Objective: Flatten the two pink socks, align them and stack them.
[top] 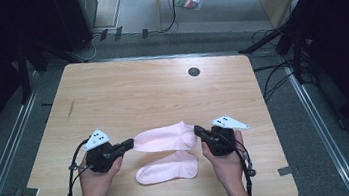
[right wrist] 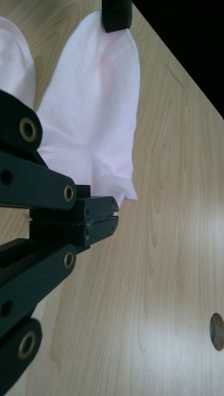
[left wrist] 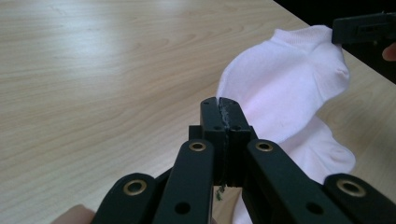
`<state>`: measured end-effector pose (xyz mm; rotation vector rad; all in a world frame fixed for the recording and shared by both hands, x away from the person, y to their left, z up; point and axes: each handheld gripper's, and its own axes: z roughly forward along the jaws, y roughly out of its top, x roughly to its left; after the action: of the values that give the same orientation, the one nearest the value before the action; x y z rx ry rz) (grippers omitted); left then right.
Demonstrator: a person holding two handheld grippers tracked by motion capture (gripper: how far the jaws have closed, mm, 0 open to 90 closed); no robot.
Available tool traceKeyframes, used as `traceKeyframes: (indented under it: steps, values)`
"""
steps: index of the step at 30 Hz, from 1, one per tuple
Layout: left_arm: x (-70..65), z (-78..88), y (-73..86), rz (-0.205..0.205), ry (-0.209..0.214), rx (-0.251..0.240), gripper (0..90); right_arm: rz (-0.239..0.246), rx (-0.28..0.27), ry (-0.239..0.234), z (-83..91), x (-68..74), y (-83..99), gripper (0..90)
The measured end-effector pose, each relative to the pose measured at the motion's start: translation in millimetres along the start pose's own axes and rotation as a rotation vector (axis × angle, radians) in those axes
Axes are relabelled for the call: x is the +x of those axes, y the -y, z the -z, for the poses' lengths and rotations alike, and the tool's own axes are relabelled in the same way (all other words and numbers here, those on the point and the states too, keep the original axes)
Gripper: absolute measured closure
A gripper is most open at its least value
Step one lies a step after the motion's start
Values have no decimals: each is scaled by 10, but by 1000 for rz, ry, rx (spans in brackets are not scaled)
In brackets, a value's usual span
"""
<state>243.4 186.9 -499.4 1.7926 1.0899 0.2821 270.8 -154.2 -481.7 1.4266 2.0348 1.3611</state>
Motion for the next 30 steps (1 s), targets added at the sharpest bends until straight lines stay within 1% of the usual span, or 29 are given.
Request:
traceKeyframes:
  steps: [2, 4, 5, 6, 8, 10, 11, 12, 14, 15, 16, 17, 18, 21, 24, 25, 27, 28, 30]
  values:
    - [-42, 26, 33, -12, 8, 4, 900, -6, 7, -2, 37, -13, 27, 900]
    - [-71, 57, 62, -8, 24, 8, 900, -5, 17, -6, 92, -21, 84, 900]
    - [-84, 75, 76, -10, 28, 10, 900, -5, 17, -6, 92, -21, 84, 900]
    - [-102, 97, 96, -4, 36, 9, 900, -7, 20, -8, 108, -16, 102, 900]
    - [-117, 123, 130, -2, 46, 15, 900, 2, 24, -15, 138, 4, 145, 900]
    - [-128, 147, 183, 4, 60, 29, 900, 15, 39, -17, 156, 40, 198, 900]
    - [-134, 155, 212, 1, 61, 36, 900, 19, 52, -25, 168, 66, 253, 900]
    - [-132, 166, 242, -2, 59, 42, 900, 19, 52, -25, 168, 66, 253, 900]
    - [-114, 186, 304, 8, 63, 56, 900, 26, 61, -31, 173, 86, 312, 900]
    - [-103, 198, 334, 20, 66, 64, 900, 21, 80, -35, 175, 100, 370, 900]
    - [-83, 208, 362, 27, 74, 69, 900, 21, 80, -35, 175, 100, 370, 900]
    - [-69, 214, 417, 39, 78, 79, 900, 33, 89, -35, 178, 107, 418, 900]
    - [-69, 214, 417, 39, 78, 79, 900, 36, 93, -31, 180, 111, 437, 900]
    - [-73, 187, 483, 30, 80, 97, 900, 40, 94, -32, 173, 101, 466, 900]
    - [-96, 154, 514, 15, 77, 109, 900, 53, 92, -24, 142, 89, 518, 900]
    - [-101, 148, 517, 14, 77, 111, 900, 49, 94, -23, 133, 80, 534, 900]
    - [-105, 147, 520, 14, 75, 105, 900, 39, 89, -18, 108, 59, 558, 900]
    - [-104, 150, 520, 16, 78, 102, 900, 41, 80, -23, 100, 49, 565, 900]
    - [-109, 162, 520, 15, 74, 88, 900, 28, 69, -33, 101, 37, 560, 900]
